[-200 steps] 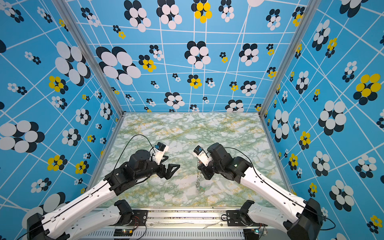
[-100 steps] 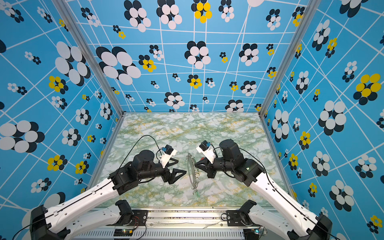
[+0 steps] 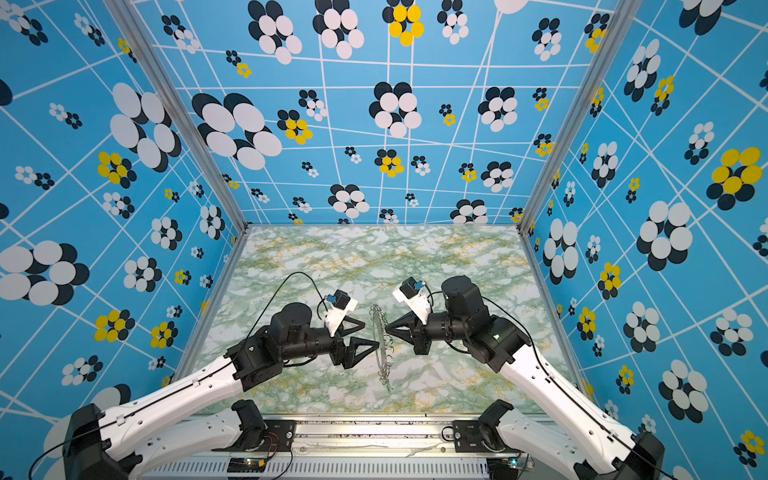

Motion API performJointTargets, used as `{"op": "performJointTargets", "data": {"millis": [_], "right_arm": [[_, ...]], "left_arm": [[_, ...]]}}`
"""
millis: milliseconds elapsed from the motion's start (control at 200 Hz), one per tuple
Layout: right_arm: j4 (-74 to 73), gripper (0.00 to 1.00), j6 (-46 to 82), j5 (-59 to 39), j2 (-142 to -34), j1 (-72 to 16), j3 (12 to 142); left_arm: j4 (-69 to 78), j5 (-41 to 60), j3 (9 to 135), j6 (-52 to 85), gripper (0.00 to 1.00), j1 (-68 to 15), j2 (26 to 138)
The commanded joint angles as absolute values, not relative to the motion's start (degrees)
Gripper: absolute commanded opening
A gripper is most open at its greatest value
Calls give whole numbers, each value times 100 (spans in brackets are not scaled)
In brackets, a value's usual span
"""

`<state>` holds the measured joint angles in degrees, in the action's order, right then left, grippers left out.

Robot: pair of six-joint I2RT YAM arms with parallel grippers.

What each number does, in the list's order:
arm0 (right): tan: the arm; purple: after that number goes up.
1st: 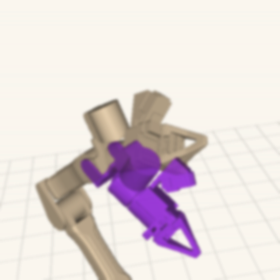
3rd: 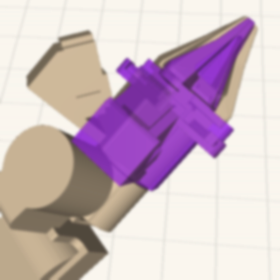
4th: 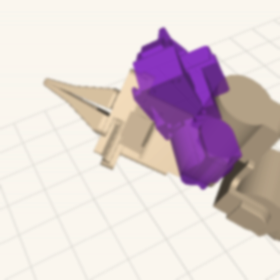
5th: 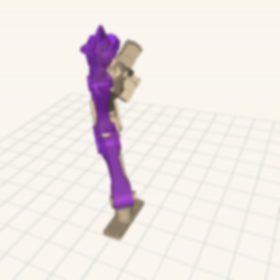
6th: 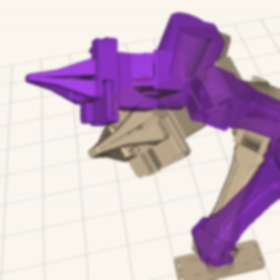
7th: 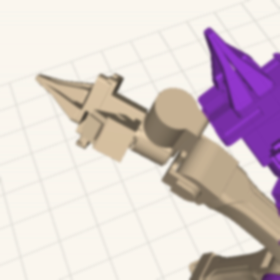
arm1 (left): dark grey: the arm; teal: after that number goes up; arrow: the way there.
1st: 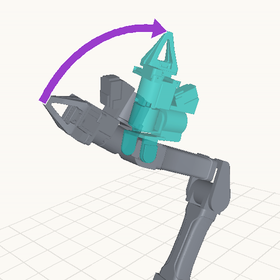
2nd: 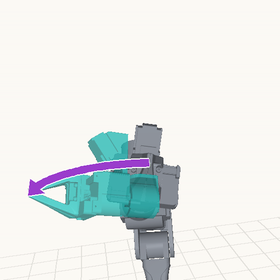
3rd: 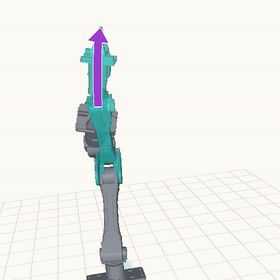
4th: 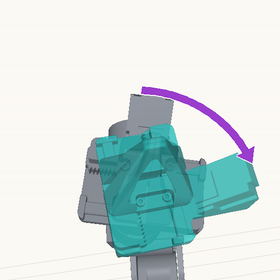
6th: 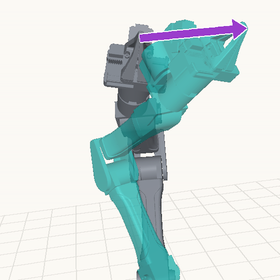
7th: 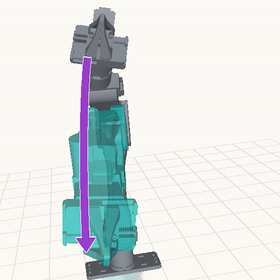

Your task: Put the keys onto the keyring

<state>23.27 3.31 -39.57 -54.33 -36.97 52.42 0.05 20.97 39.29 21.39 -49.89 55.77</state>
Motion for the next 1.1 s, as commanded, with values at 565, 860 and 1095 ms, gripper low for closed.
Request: {"op": "performJointTargets", "data": {"millis": [565, 860, 1095], "right_arm": [[1751, 0, 679, -4317, -5186, -3648, 5601], [1815, 0, 753, -4365, -5089, -3648, 5547], [2987, 0, 83, -3922, -5027, -3647, 5688]], "left_arm": [[2109, 3094, 3255, 3756, 80, -4271, 6306], [2800, 3158, 3290, 4227, 39, -4237, 6780], [1685, 2778, 3369, 3774, 12, -4066, 6030]]}}
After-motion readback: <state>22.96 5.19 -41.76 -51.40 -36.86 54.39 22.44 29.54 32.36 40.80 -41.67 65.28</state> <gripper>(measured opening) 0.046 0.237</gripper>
